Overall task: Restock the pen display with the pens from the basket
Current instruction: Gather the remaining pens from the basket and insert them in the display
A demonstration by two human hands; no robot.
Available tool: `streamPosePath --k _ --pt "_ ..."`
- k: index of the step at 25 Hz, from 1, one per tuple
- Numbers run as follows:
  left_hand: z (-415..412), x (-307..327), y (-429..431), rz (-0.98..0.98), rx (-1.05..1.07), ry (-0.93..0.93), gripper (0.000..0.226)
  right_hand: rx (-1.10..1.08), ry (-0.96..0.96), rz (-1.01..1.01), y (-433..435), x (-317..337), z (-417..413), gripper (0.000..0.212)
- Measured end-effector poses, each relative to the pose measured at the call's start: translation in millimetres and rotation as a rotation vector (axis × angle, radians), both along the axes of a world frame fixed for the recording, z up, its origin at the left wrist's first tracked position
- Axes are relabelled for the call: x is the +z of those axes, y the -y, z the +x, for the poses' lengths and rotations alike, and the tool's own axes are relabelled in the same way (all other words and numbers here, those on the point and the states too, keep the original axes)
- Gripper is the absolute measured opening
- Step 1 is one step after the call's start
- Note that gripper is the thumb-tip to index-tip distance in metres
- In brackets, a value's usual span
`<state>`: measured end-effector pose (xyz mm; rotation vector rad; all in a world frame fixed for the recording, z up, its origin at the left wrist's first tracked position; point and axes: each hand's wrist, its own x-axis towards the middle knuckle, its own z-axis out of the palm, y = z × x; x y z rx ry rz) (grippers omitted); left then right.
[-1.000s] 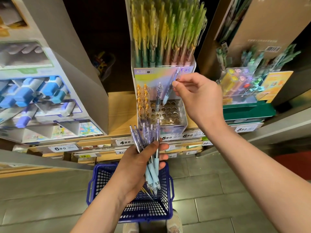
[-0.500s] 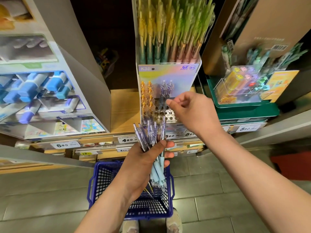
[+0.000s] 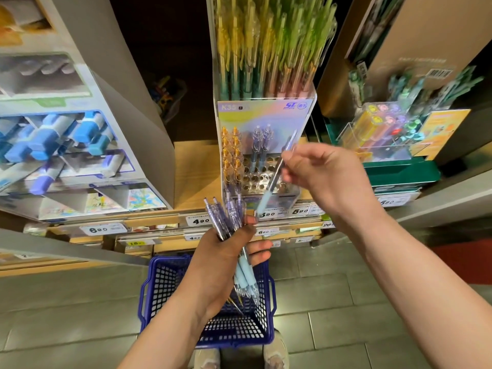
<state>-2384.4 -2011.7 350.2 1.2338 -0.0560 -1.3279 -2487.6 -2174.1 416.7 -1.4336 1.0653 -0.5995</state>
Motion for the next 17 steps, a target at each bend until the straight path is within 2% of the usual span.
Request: streamPosePath --k 2,5,8,10,14,17 --pt "0 -2 -1 0.021 0.011 0.002 0.014 -0.079 0.050 -0.195 10 7 8 0.009" --pt "0 -1 -2 0.018 -0.003 -0.001 0.017 -0.155 0.004 -0.405 17 8 23 0.007" --pt "1 -1 -4 -0.002 -0.006 0.011 0.020 -0.104 -0.092 -0.584 15 1 32 0.003" --pt "2 -2 -5 -0.014 0.001 0.007 0.022 -0.032 -0.191 -0.712 13 -6 34 0.011" --pt "4 -5 -5 -0.007 0.009 -0.005 0.020 -0.023 -0.238 -0.810 13 -13 35 0.019" --pt "3 -4 -6 -0.013 -0.002 -0.019 0.019 0.001 -0.282 -0.792 10 -19 35 0.017"
